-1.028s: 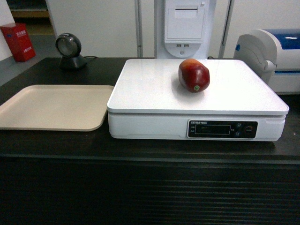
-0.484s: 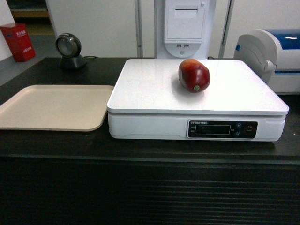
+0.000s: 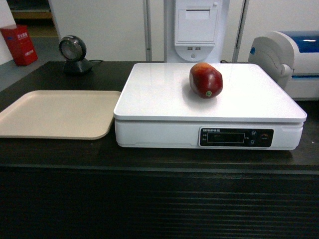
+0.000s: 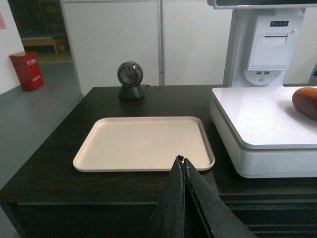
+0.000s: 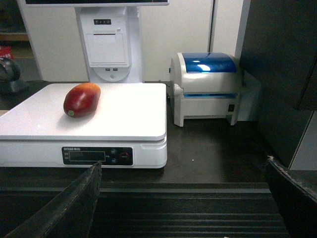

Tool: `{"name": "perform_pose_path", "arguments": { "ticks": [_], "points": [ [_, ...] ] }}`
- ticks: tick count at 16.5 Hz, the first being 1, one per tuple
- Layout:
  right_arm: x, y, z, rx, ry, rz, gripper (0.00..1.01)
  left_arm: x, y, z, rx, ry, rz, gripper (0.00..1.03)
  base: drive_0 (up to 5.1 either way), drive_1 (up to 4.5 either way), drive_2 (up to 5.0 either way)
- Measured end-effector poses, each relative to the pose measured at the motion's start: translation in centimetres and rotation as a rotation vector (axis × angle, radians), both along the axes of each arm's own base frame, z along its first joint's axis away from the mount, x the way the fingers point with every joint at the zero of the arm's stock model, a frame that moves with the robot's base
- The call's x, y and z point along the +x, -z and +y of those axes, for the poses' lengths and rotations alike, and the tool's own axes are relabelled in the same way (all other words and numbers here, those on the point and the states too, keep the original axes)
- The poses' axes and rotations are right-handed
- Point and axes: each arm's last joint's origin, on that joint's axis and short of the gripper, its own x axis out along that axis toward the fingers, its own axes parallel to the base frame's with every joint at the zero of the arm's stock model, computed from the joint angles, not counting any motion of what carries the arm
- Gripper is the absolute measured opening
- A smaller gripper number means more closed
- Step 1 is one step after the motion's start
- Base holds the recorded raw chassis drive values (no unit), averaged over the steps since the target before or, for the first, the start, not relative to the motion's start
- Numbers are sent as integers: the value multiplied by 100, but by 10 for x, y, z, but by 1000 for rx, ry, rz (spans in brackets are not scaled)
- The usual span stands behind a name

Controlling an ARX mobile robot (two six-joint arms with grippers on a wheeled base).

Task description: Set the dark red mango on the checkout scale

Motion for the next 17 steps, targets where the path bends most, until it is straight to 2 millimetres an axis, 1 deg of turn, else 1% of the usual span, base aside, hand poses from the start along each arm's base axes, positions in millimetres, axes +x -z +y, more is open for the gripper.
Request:
{"name": "perform_pose_path", "arguments": {
  "ticks": [10,11,12,15,16,17],
  "points": [
    [0,0,0,0,0,0,98,-13,1,0,0,1,8,2,0,0,0],
    [0,0,0,0,0,0,98,-18,7,0,0,1,53,2,0,0,0],
    [0,0,0,0,0,0,98,-23,3,0,0,2,0,2,0,0,0],
    [0,0,0,0,0,0,98,-23,4,0,0,1,19,2,0,0,0],
    [0,0,0,0,0,0,98,-23,4,0,-1,1,15,3,0,0,0],
    [0,0,0,0,0,0,98,-22,4,0,0,0,15,14,0,0,0]
  ]
}}
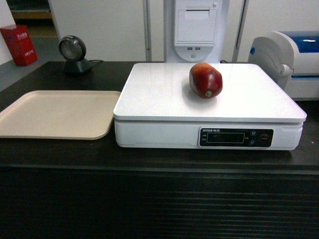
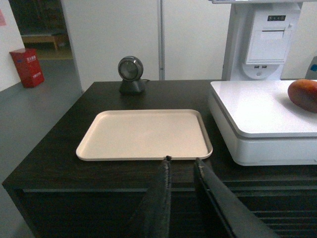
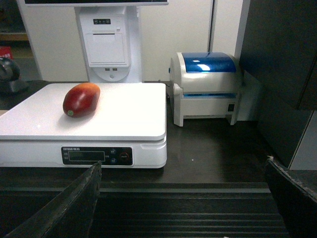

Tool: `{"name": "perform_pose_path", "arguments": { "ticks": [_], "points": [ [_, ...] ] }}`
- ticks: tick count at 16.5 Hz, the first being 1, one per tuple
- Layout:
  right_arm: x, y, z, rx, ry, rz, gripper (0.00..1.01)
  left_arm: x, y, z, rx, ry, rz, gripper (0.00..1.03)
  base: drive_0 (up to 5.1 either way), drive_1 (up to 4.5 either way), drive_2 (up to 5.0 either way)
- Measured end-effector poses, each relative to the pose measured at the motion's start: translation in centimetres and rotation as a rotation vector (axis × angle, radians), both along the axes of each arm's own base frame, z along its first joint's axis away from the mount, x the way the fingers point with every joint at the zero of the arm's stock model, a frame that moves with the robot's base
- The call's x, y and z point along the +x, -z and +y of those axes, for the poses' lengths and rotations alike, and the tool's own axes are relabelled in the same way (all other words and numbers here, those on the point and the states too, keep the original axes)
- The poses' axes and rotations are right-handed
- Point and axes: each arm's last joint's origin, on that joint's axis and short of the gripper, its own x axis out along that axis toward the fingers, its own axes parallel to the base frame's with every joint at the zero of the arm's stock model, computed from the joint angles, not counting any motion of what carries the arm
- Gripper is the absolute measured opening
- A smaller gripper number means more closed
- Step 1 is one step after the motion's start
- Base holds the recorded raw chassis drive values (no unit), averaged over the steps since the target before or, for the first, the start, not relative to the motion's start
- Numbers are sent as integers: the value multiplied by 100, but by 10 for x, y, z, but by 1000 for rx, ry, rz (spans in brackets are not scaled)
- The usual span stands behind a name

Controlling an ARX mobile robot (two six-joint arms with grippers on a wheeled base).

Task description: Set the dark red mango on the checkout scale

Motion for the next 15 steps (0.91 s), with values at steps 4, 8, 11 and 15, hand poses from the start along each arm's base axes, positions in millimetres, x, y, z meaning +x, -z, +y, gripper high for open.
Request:
{"name": "perform_pose_path", "arguments": {
  "ticks": [4,8,11,15],
  "points": [
    [0,0,0,0,0,0,98,0,0,0,0,0,0,59,0,0,0],
    [0,0,0,0,0,0,98,0,0,0,0,0,0,100,0,0,0],
    [0,0,0,0,0,0,98,0,0,0,0,0,0,98,0,0,0],
    [0,0,0,0,0,0,98,0,0,0,0,0,0,98,0,0,0]
  ]
}}
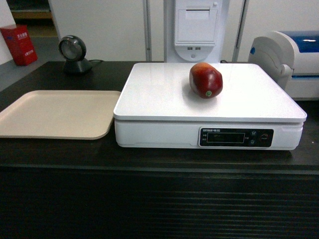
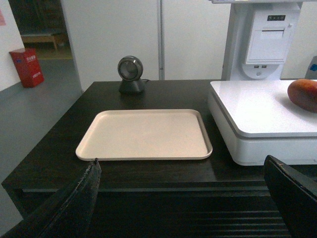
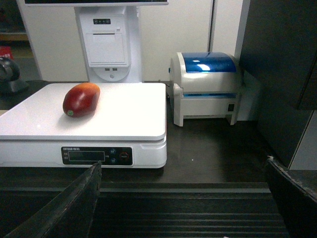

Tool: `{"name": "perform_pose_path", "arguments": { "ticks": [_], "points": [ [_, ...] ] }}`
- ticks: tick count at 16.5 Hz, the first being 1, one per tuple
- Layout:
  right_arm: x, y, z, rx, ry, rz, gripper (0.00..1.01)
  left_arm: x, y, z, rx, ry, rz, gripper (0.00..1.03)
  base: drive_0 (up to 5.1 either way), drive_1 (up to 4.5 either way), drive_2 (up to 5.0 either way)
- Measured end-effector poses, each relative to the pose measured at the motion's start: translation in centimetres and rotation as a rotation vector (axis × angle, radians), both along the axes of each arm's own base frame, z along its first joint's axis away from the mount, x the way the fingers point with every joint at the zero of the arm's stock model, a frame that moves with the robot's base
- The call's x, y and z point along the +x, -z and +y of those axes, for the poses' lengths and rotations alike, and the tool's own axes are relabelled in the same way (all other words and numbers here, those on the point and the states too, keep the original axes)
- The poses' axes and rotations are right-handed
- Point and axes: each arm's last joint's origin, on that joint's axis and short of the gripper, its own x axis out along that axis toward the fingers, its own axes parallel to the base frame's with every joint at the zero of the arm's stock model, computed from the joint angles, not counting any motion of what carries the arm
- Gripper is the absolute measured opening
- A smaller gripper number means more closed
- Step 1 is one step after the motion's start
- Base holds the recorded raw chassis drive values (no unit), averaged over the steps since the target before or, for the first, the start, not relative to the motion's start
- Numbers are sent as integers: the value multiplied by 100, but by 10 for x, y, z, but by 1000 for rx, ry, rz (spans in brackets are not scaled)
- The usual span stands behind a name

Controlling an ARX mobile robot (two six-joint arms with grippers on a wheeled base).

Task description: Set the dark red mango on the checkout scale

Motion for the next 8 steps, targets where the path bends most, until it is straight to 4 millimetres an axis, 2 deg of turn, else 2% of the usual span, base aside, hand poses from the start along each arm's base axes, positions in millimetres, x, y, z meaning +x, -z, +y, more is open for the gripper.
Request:
{"name": "perform_pose_path", "arguments": {
  "ticks": [8],
  "points": [
    [0,0,0,0,0,0,98,0,0,0,0,0,0,98,0,0,0]
  ]
}}
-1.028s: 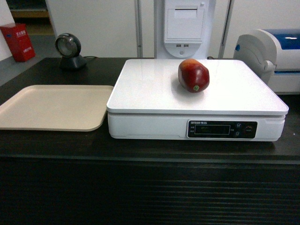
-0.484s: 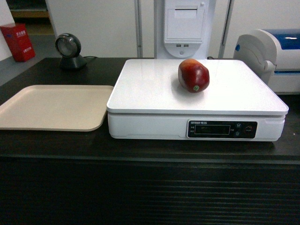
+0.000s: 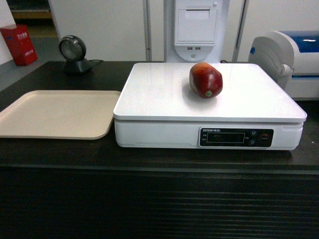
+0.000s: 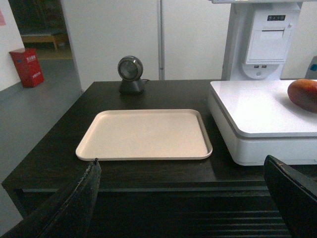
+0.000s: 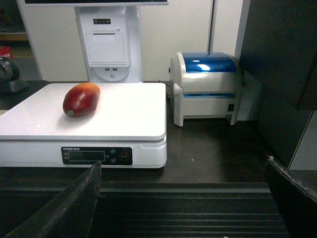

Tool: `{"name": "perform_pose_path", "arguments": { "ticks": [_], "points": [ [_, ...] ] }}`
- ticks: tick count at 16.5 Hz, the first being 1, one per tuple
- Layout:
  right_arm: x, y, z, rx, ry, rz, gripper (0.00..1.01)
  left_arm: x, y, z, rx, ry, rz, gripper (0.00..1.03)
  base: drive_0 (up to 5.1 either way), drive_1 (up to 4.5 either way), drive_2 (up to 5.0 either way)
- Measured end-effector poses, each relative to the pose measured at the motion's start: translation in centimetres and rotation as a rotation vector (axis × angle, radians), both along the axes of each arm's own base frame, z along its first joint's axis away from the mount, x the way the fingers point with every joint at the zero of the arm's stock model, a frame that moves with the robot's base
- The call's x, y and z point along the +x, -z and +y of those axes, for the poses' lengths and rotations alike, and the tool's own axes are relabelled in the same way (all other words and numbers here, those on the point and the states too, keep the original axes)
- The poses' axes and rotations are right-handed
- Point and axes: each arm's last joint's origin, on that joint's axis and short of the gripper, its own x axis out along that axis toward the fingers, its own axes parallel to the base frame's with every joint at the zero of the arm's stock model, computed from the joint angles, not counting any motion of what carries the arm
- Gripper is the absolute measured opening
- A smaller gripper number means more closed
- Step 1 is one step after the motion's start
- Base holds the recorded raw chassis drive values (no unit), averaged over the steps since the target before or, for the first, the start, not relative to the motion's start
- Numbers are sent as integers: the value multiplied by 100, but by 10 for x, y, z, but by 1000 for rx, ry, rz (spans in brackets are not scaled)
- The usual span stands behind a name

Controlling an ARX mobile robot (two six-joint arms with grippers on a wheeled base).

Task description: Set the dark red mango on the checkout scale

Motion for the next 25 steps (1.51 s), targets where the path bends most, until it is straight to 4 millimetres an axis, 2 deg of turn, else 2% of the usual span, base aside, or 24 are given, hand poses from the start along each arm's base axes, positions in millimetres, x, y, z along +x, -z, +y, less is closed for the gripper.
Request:
{"name": "perform_pose_path", "arguments": {
  "ticks": [25],
  "points": [
    [0,0,0,0,0,-1,98,0,0,0,0,1,0,98,0,0,0]
  ]
}}
